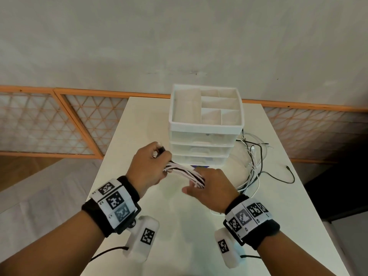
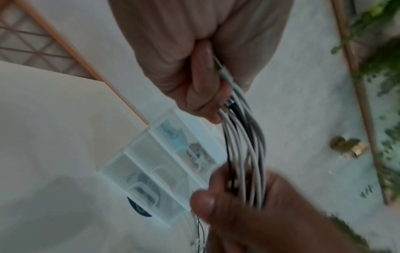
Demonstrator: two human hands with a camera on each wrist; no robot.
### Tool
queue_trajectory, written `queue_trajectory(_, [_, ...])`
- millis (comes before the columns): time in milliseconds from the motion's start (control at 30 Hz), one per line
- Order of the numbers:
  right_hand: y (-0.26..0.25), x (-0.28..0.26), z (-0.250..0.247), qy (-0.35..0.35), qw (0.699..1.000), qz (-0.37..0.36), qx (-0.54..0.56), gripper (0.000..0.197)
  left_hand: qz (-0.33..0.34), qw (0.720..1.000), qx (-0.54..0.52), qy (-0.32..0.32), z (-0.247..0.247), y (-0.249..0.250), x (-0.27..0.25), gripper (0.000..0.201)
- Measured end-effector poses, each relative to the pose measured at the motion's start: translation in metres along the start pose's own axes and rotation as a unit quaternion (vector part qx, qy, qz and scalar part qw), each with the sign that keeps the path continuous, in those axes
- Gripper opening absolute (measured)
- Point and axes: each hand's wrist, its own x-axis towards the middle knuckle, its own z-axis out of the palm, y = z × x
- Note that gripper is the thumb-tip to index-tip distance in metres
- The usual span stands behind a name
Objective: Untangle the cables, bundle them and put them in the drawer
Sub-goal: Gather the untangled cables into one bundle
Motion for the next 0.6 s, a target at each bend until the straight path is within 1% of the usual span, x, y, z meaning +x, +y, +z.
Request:
queue_trajectory(33, [0.009,0.0,-0.001,0.008,1.0,0.021,0.003,0.034,-0.023,1.0,-0.014,0.009,-0.005,0.001,0.002,0.019])
queue_trajectory(100, [0.022,-0.001,-0.006,0.05,0.997,0.054,0.026,0.037,-0.093,0.995,-0.027,-0.021,-0.016,-0.004,0.006,0.015])
queue_trajectory(133, [0.024,-0.002,-0.009,0.074,0.995,0.061,0.038,0.039,-0.137,0.989,-0.019,-0.047,-0.019,-0.01,0.008,0.021])
queue_trajectory(167, [0.024,-0.003,-0.011,0.095,0.992,0.057,0.052,0.042,-0.181,0.981,0.005,-0.068,-0.022,-0.015,0.008,0.032])
queue_trajectory(200, [0.022,-0.002,-0.013,0.108,0.991,0.048,0.064,0.044,-0.202,0.975,0.06,-0.073,-0.023,-0.021,0.01,0.045])
queue_trajectory(233, [0.02,-0.001,-0.014,0.11,0.991,0.037,0.071,0.043,-0.191,0.969,0.143,-0.06,-0.023,-0.025,0.011,0.055])
queue_trajectory(267, [0.019,0.0,-0.013,0.104,0.991,0.029,0.075,0.039,-0.143,0.964,0.222,-0.041,-0.021,-0.025,0.011,0.061])
queue_trajectory(300, [0.017,0.003,-0.012,0.093,0.992,0.025,0.078,0.036,-0.071,0.963,0.259,-0.026,-0.017,-0.02,0.01,0.062])
queue_trajectory(333, [0.015,0.006,-0.011,0.087,0.993,0.023,0.08,0.034,0.005,0.966,0.255,-0.031,-0.011,-0.012,0.008,0.06])
queue_trajectory(367, [0.012,0.008,-0.01,0.086,0.993,0.017,0.079,0.033,0.061,0.967,0.238,-0.06,-0.002,-0.004,0.004,0.06])
queue_trajectory(400, [0.008,0.009,-0.009,0.091,0.993,0.006,0.077,0.031,0.095,0.965,0.225,-0.097,0.008,0.002,0.002,0.062])
queue_trajectory(433, [0.004,0.01,-0.009,0.1,0.992,-0.012,0.077,0.028,0.114,0.959,0.222,-0.135,0.019,0.007,-0.001,0.065])
queue_trajectory(467, [-0.002,0.011,-0.011,0.111,0.99,-0.028,0.083,0.023,0.118,0.953,0.23,-0.159,0.028,0.008,-0.004,0.067])
queue_trajectory(500, [-0.008,0.012,-0.014,0.124,0.986,-0.04,0.099,0.02,0.124,0.947,0.244,-0.166,0.036,0.007,-0.005,0.069])
queue_trajectory(567, [-0.013,0.012,-0.022,0.136,0.979,-0.056,0.143,0.02,0.137,0.943,0.274,-0.134,0.042,0.007,-0.005,0.072])
queue_trajectory(600, [-0.011,0.011,-0.026,0.122,0.976,-0.057,0.173,0.021,0.146,0.944,0.278,-0.103,0.041,0.01,-0.004,0.072])
